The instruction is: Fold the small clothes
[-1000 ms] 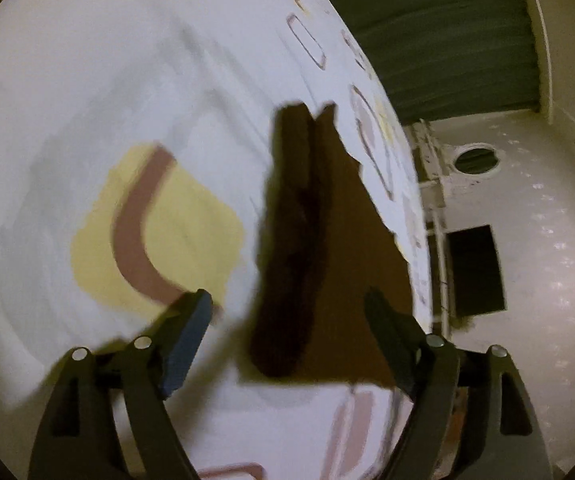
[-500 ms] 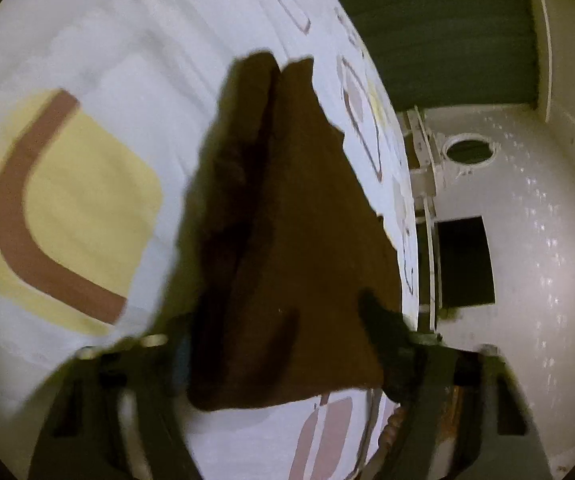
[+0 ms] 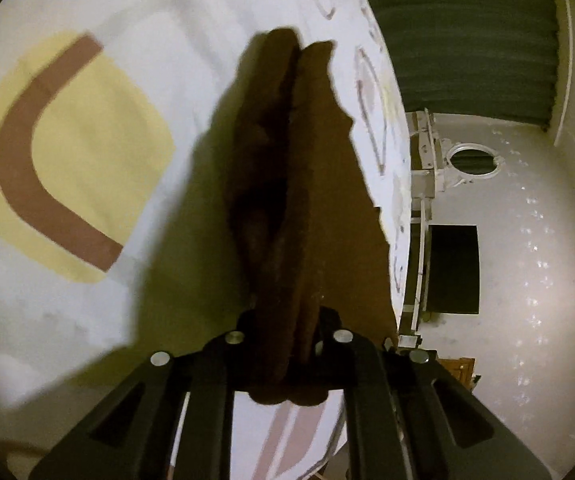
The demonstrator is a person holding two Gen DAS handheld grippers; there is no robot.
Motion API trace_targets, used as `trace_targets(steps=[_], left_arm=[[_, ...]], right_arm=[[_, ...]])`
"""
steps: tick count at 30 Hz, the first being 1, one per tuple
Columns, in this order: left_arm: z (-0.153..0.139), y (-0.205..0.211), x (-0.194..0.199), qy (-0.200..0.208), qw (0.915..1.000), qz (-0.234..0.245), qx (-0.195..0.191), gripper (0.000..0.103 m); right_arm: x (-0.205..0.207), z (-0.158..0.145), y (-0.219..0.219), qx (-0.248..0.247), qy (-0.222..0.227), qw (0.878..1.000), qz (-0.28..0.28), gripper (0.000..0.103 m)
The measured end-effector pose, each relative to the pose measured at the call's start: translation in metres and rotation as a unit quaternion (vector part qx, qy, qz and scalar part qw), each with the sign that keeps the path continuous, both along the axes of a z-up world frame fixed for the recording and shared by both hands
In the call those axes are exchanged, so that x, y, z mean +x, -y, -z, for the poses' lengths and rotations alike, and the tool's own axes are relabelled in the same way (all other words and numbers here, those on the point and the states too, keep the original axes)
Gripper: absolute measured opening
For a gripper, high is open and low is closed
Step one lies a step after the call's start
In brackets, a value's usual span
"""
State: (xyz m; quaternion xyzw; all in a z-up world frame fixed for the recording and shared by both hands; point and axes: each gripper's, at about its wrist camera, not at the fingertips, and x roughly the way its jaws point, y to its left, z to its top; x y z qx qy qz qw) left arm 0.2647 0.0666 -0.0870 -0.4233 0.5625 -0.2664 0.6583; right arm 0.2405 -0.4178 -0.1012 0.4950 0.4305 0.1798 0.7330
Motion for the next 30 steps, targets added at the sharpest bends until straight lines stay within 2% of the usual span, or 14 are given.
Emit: trace_targets(steps=[7,13,20,28,30], left_arm=[[-0.026,0.005,-0.026,0.009,0.9997,0.017,0.015,0.012],[-0.022,-0.002,-0.064,0.004,0.9993,0.031,0.023,0.012],[-0.004,-0.007,-0.113,-0.011,0.9987,0.036,0.033,0.012],[0.010,-0.004,-0.129,0.009,0.9973,0.045,0.058,0.012],[0.016,-0.005,-0.130,0.010,0.9976,0.044,0.052,0.012]], right_arm=[[-0.020,-0.032,0.002,-0.017,0.010,1.000,-0.019,0.009],[-0.058,-0.036,0.001,-0.027,-0.007,0.999,-0.041,0.009],[-0.106,-0.024,-0.002,-0.039,-0.037,0.996,-0.067,0.009],[-0.130,0.005,0.002,-0.033,-0.058,0.995,-0.068,0.009],[-0.133,0.015,0.003,-0.025,-0.063,0.996,-0.063,0.009]])
